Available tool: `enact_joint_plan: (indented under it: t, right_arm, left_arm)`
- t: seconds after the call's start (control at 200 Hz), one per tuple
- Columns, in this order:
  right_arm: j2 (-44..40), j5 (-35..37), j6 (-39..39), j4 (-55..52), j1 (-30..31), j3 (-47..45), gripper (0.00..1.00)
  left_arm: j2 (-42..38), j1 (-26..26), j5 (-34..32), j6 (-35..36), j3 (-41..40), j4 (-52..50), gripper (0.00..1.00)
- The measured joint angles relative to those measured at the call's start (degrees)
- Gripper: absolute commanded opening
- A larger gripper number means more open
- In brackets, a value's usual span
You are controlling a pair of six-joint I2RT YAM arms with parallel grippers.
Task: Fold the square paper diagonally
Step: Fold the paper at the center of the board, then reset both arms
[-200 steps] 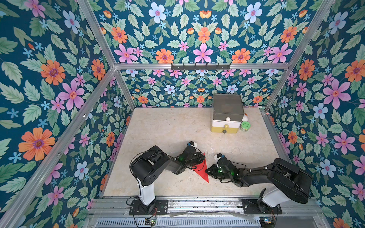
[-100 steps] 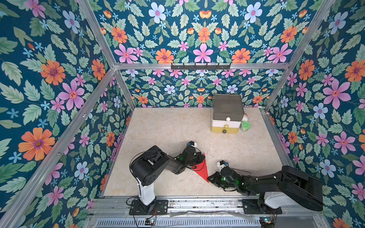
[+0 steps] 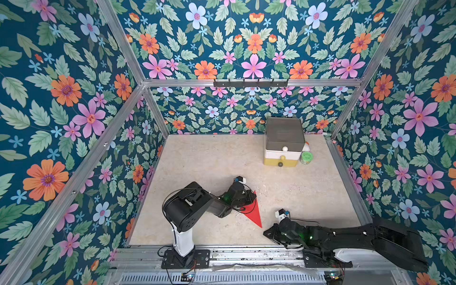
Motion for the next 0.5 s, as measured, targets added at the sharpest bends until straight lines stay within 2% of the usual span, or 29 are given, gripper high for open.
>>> enact_joint_plan:
  t: [0.09, 0.13, 0.155, 0.23, 0.295, 0.5]
  right_arm:
    - [-6.60, 2.80, -0.52, -8.11, -0.42, 3.08, 0.33]
    - [-9.27, 3.91, -1.25, -10.82, -1.27, 4.72, 0.45]
    - [-10.32, 4.50, -1.88, -12.00, -2.10, 5.35, 0.49]
    - [-12.57, 5.31, -4.15, -16.06, -5.95, 6.82, 0.52]
    - [-13.05, 6.01, -6.08, -20.11, -8.55, 8.31, 0.53]
    - [-9.20, 7.37, -14.69, -28.09, -15.56, 17.79, 0.56]
  left_arm:
    - [-0.42, 0.04, 0.20, 0.72, 0.90, -1.51, 0.00]
    - [-0.85, 0.07, 0.17, 1.18, 1.33, -2.69, 0.08]
    - [-1.36, 0.09, 0.17, 1.53, 1.57, -3.67, 0.12]
    - [-3.82, 0.13, 0.42, 1.95, 2.47, -7.67, 0.26]
    - [-6.84, 0.15, 0.83, 2.27, 3.82, -9.99, 0.34]
    - [-17.68, 0.07, 1.18, 5.64, 10.21, -17.94, 0.42]
